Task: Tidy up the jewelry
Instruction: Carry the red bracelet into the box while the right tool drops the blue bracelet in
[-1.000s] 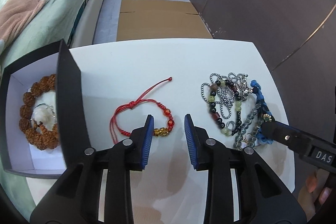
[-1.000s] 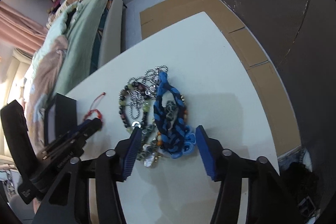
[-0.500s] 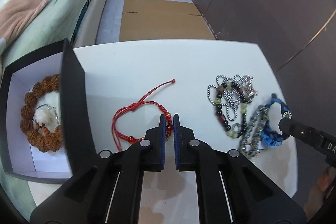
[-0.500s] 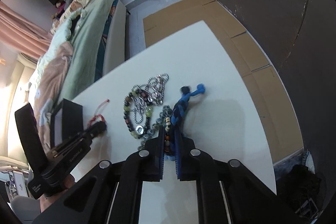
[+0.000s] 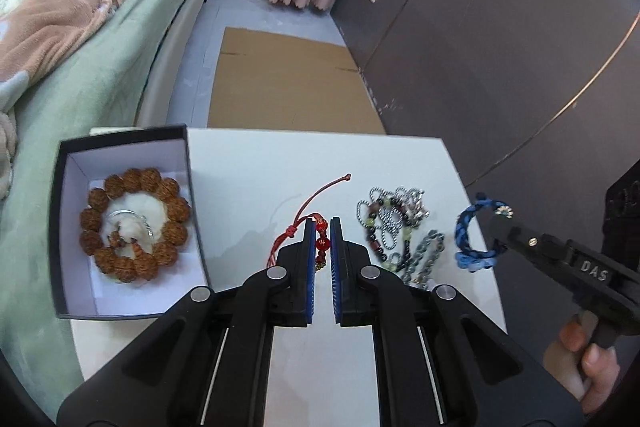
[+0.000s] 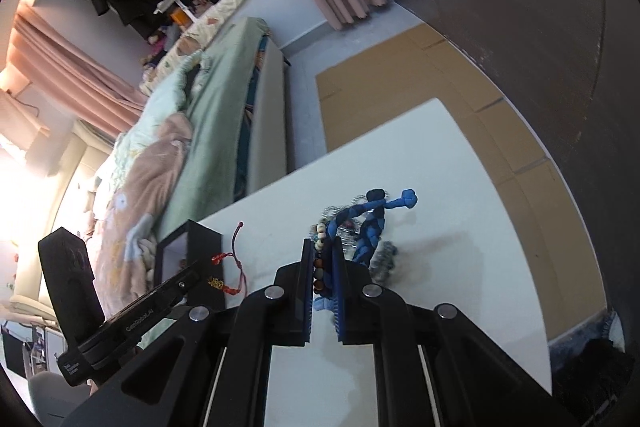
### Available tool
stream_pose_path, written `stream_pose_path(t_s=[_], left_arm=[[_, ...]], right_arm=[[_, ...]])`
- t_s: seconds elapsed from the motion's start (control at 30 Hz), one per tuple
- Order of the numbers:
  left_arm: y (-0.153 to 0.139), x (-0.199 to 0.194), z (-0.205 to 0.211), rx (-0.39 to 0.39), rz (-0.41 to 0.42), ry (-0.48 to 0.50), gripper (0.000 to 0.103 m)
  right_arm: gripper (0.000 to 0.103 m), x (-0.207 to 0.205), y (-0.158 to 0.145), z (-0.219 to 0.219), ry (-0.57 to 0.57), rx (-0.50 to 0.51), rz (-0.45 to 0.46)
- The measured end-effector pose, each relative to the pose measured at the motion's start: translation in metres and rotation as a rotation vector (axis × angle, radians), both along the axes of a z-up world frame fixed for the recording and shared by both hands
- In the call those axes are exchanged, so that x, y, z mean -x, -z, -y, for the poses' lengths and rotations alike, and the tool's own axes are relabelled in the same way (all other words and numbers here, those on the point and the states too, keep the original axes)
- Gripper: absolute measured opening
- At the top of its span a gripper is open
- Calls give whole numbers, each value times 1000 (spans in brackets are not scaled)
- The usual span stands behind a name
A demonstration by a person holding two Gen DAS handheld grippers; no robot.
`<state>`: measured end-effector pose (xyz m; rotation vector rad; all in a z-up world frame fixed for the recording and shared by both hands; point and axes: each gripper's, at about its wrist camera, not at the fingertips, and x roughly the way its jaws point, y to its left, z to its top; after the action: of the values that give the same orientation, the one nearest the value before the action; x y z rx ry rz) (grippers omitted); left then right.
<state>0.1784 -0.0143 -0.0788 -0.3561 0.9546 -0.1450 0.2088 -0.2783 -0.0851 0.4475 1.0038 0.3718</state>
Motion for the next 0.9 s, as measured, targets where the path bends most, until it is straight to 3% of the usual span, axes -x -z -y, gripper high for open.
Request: stream_pose_path(t_s=[0.37, 0.67, 0.73, 0.8, 0.9], left_arm=[[-61, 35, -47, 10, 148, -85, 8], [-55, 35, -81, -5, 118, -174, 8], [-53, 35, -89, 7, 115, -204, 15], [-53, 37, -98, 4, 118, -234, 49], [-57, 43, -107, 13, 139, -258, 51]], right_arm=[[8, 12, -24, -27, -46, -58, 97], [8, 19, -35, -52, -79, -114, 142], [9, 19, -36, -59, -89, -117, 148], [9, 20, -38, -69, -104, -114, 155], [9, 22, -41, -83, -133, -115, 166]])
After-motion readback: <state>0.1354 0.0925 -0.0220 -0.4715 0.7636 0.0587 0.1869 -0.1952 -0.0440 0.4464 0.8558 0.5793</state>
